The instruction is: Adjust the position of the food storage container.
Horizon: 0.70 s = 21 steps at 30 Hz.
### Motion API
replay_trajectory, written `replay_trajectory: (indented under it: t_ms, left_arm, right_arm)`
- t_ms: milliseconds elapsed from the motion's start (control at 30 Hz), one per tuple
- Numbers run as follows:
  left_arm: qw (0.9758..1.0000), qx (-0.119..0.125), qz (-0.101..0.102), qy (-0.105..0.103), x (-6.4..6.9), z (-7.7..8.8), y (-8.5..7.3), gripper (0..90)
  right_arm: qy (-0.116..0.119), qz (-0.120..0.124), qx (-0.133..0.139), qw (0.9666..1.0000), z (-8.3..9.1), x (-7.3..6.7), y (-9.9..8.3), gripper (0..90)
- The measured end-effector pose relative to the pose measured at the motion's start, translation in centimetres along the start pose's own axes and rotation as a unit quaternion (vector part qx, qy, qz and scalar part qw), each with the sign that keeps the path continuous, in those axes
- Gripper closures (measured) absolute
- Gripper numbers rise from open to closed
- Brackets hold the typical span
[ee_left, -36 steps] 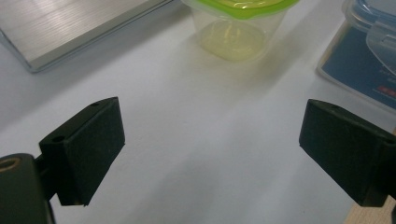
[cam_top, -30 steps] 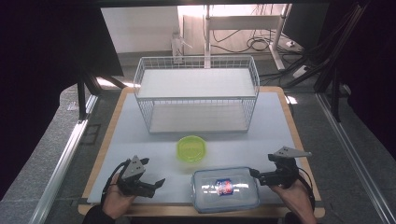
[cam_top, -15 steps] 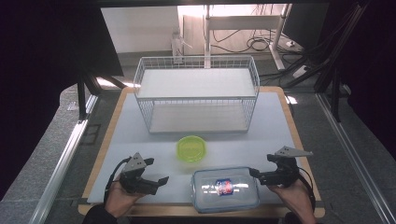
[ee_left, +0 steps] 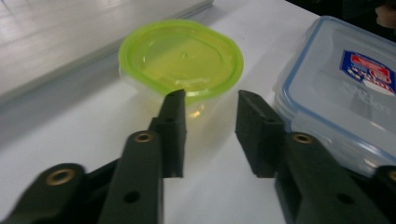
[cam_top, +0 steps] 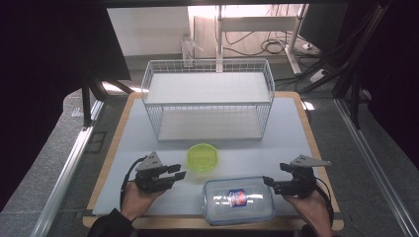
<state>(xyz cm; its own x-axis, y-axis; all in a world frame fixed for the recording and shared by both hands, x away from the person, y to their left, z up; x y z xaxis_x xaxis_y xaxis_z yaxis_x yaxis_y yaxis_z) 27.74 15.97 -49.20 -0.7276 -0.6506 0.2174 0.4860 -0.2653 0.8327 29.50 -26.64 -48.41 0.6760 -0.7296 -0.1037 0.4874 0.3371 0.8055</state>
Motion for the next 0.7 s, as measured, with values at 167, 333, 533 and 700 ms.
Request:
replay_trajectory:
  t_ms: [167, 333, 533, 700]
  left_arm:
    - [0.9996, -0.020, -0.021, 0.001, 0.4, -2.1, 1.5, 83.7]
    - [0.9987, -0.031, -0.039, -0.008, 0.5, -4.1, 3.2, 90.0]
    - [0.9972, -0.046, -0.059, -0.009, 1.0, -6.6, 5.1, 90.0]
    - [0.9964, -0.057, -0.062, -0.014, 1.2, -8.7, 6.2, 90.0]
  right_arm:
    - [-0.003, 0.007, 0.002, 1.0000, 0.0, -0.1, 0.0, 15.2]
    - [-0.009, 0.006, 0.005, 0.9999, 0.1, 0.0, 0.0, 15.2]
    - [-0.011, 0.002, 0.007, 0.9999, 0.1, 0.1, 0.0, 14.8]
    - [-0.010, -0.001, 0.009, 0.9999, 0.1, 0.2, 0.0, 13.9]
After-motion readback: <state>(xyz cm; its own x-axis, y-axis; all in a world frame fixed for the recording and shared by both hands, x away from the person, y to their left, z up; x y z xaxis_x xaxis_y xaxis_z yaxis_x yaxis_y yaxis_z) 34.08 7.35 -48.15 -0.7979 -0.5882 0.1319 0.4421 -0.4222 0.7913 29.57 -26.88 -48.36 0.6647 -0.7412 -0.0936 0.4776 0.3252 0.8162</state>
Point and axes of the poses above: each handheld gripper's, and its own axes: z roughly backward along the jaws, y roughly out of its top, x roughly to its right, the point moved 1 cm from there along -z, roughly forward along the jaws, and after that the axes turned 4 degrees about z, right-handed, at the moved point
